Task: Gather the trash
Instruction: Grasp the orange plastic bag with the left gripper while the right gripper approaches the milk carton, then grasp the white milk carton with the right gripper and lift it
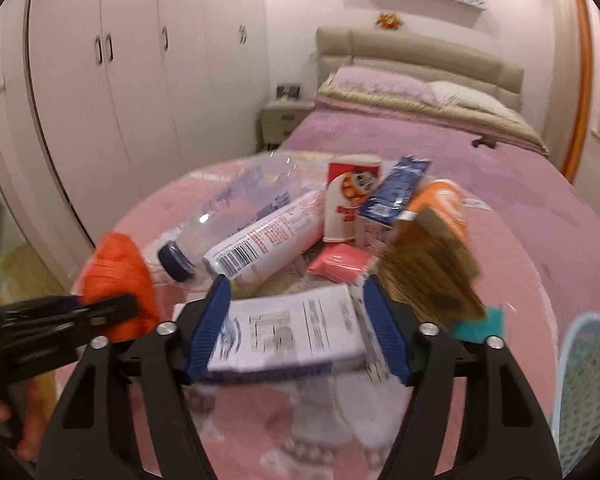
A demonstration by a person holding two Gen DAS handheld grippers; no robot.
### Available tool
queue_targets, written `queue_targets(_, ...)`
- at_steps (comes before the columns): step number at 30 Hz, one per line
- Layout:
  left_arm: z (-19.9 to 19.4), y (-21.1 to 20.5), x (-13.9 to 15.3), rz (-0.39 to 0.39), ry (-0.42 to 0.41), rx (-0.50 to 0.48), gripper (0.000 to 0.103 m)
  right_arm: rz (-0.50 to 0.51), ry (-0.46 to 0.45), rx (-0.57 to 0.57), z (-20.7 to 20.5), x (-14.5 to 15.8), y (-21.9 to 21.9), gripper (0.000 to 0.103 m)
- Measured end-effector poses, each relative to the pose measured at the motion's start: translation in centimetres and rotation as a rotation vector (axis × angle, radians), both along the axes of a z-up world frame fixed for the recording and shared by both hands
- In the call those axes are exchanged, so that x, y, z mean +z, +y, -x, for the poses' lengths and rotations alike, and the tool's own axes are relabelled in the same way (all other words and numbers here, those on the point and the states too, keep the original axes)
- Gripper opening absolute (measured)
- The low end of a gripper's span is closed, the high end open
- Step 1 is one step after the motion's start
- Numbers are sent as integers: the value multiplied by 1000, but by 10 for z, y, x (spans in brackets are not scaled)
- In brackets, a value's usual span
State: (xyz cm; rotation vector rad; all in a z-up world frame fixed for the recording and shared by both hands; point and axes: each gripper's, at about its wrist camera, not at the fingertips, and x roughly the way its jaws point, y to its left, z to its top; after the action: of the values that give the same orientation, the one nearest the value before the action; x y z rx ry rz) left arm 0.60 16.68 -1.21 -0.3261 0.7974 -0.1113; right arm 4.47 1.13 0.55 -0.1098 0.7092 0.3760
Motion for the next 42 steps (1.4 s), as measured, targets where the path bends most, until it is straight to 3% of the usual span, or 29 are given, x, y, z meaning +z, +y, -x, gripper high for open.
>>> queue_targets(2, 3, 1, 4, -13, -9, 0, 37, 10, 81, 14, -24, -9, 6, 51)
queue_targets(5, 6, 3, 7, -30, -20, -6, 37, 21, 167, 33, -48, -18, 8, 50)
queue_targets(8, 6, 3, 6, -31, -22, -12, 37, 103, 192, 21, -53, -18, 8, 50)
queue_targets(11, 6, 3, 5, -19, -25, -19, 37, 108, 258, 43, -48, -22, 1, 50)
queue_targets(14, 6, 2, 5, -12, -26, -27, 37, 54, 326, 90, -31, -25, -9, 51)
queue_targets(22, 13, 1, 12, -6, -58, -37, 37, -64, 384, 191, 8, -24, -22, 51)
queue_targets(28, 24, 10, 22, -29, -100, -16, 37, -50, 330, 349, 58, -17, -9, 51)
queue_targets(30, 26, 13, 25, -39, -112, -10, 37, -26, 271, 332, 70, -15, -14, 52)
queue_targets(33, 26, 13, 26, -42, -120, -13, 37, 26, 131, 252, 74, -9, -16, 77)
queue_targets(35, 27, 8, 28, -48, -125, -25, 37, 54, 66, 261, 65, -8, -6, 80)
queue_targets(42, 34, -2, 36, -80, -142, -42, 37, 120, 93, 397, 35, -36, 34, 80)
